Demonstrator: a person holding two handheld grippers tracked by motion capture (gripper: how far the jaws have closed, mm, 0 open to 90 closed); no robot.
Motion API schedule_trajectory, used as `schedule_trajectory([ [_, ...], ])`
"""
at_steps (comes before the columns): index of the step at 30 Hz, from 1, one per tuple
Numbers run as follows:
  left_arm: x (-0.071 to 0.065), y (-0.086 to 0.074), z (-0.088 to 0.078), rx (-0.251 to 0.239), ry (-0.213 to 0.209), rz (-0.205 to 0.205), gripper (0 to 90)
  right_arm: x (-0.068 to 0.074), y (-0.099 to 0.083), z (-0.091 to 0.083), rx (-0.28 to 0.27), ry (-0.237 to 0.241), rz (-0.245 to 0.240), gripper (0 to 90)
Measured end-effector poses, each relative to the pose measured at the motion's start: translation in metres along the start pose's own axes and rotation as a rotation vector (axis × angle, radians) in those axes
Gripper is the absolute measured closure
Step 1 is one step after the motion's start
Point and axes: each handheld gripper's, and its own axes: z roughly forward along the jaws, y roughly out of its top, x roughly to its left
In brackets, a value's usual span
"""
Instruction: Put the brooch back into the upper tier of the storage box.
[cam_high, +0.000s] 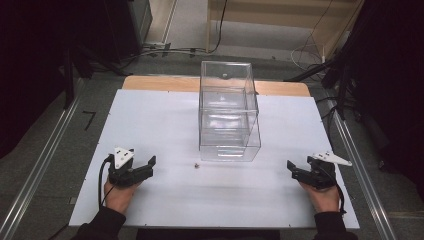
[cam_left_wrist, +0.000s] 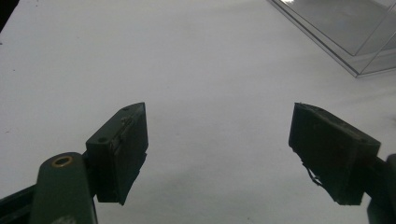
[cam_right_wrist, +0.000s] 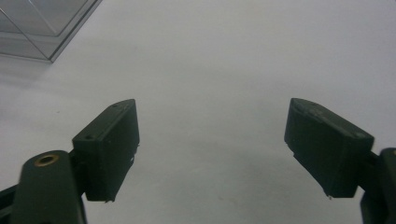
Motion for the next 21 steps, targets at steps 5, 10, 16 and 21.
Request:
schedule_trajectory([
  [5,-0.001,0.000,0.000,0.006,-0.004,0.008,20.8,0.000,0.000,0.000,-0.005,-0.013,0.006,15.0],
  [10,-0.004,0.000,0.001,0.004,-0.007,0.013,20.8,0.000,0.001,0.000,-0.008,-0.022,0.008,14.9],
  [16,-0.010,0.000,0.002,0.005,-0.022,0.020,20.8,0.000,0.000,0.000,-0.007,-0.024,0.013,15.0],
  [21,-0.013,0.001,0.003,0.009,-0.029,0.032,20.8,0.000,0.000,0.001,-0.002,-0.020,0.014,14.9],
])
